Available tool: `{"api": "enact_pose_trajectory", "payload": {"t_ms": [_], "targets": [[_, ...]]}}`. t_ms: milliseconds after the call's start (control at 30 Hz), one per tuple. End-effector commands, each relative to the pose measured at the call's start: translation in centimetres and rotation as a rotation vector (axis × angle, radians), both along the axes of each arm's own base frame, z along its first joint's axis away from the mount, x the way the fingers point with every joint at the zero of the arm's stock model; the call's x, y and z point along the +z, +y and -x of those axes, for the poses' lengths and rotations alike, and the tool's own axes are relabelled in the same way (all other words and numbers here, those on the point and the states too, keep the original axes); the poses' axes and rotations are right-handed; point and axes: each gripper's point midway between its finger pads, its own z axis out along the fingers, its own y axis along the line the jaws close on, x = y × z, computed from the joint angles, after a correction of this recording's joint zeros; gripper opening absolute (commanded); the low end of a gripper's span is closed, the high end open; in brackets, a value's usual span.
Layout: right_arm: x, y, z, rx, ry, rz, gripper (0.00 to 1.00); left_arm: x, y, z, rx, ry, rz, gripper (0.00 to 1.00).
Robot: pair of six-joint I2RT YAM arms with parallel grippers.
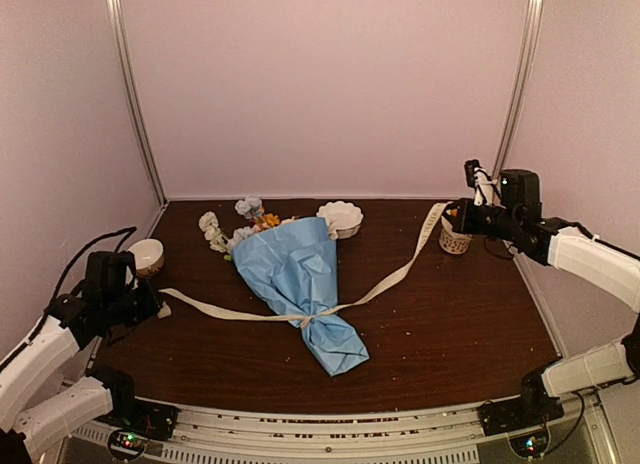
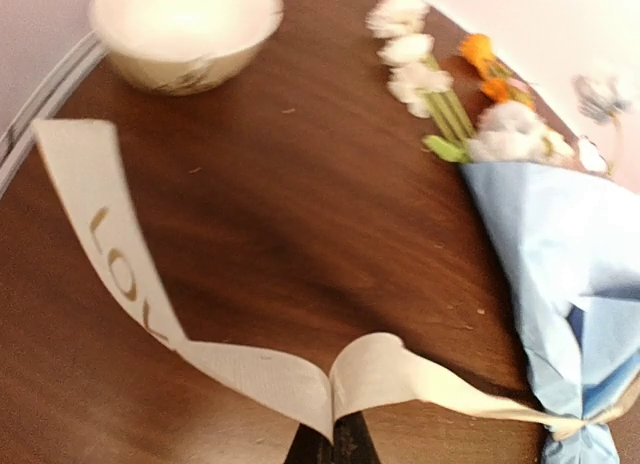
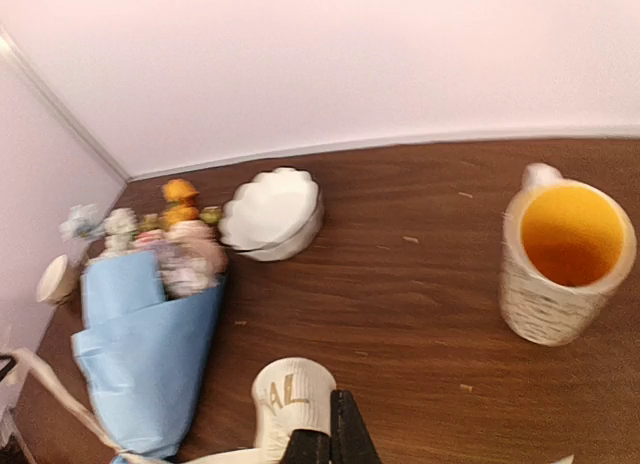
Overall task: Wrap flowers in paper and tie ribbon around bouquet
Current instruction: Tie the ribbon around the folded bouquet, then pass from the right arm to the left
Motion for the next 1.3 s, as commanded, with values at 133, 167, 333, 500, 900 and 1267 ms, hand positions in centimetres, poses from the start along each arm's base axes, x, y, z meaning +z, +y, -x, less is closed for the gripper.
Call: {"api": "enact_pose_trajectory", "payload": {"t_ms": [133, 167, 333, 500, 900, 1267], "targets": [[11.7, 17.6, 7.5, 0.553, -0.277, 0.075, 0.0, 8.3, -13.4, -2.6, -0.612, -0.316, -0.203, 0.0], [13.2, 18.5, 8.4, 0.586, -0.312, 0.06, 0.0, 8.2, -15.2, -1.9, -0.706, -0.316, -0.238, 0.0], [20.2, 21.3, 13.4, 0.728, -0.499, -0.031, 0.0, 4.4, -22.2, 1.6, -1.069, -0.214, -0.414, 0.0], [24.2, 22.6, 16.9, 0.796, -0.612, -0.059, 0.0, 2.7, -26.0, 2.9, -1.251, -0.17, -0.486, 0.52], [25.3, 25.4, 19.5, 0.885, -0.646, -0.085, 0.0, 18.9, -32.8, 2.1, -1.331, -0.79, -0.329, 0.93], [24.0, 25.7, 19.3, 0.883, -0.619, -0.068, 0.0, 24.1, -38.2, 1.6, -1.416, -0.953, -0.234, 0.84]]}}
